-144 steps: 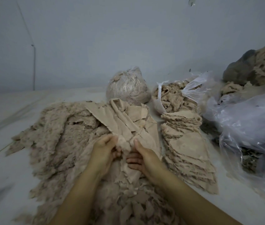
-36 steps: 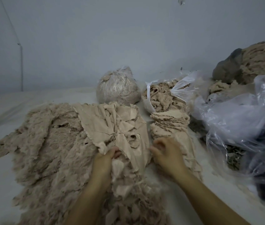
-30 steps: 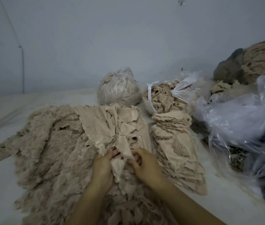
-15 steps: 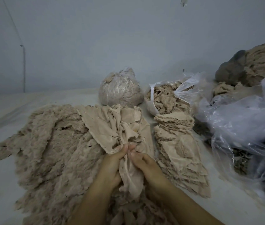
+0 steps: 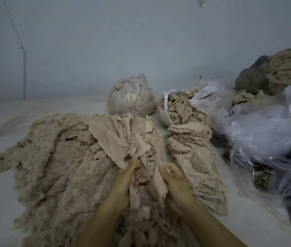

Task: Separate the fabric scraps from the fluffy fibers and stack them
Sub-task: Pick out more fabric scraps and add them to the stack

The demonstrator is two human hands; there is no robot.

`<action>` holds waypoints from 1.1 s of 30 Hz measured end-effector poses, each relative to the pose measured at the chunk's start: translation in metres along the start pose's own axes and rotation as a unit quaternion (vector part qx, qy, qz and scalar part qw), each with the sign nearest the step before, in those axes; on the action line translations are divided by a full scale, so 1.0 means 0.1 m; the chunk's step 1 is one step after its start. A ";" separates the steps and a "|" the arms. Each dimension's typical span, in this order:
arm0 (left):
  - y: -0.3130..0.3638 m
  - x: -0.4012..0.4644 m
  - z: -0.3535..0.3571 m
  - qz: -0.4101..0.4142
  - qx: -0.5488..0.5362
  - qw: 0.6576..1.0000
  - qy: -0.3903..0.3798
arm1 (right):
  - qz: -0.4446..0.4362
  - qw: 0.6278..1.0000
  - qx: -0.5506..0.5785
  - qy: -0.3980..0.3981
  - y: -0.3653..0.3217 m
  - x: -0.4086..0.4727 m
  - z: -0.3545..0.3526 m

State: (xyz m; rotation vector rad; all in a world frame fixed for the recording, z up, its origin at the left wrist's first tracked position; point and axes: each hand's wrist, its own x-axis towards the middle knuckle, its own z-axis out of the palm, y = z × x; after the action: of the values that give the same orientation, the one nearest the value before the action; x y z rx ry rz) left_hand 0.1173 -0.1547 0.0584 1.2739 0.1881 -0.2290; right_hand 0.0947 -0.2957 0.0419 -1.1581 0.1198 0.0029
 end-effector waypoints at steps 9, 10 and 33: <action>0.01 -0.06 -0.03 0.008 0.046 0.999 -0.027 | -0.020 0.995 -0.078 0.058 -0.12 0.04 -0.13; 0.02 -0.05 -0.02 0.000 0.033 0.999 -0.021 | -0.010 0.996 -0.070 0.055 -0.13 0.04 -0.13; -0.10 -0.10 0.26 -0.088 -0.095 0.982 -0.135 | -0.115 0.975 0.040 0.183 -0.39 0.37 0.10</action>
State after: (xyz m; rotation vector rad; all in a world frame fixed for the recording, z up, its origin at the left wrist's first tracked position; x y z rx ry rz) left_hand 0.1051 -0.1817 0.0591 1.0251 0.0871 -0.5210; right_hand 0.1350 -0.3047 0.0780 -1.0764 0.3085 -0.4193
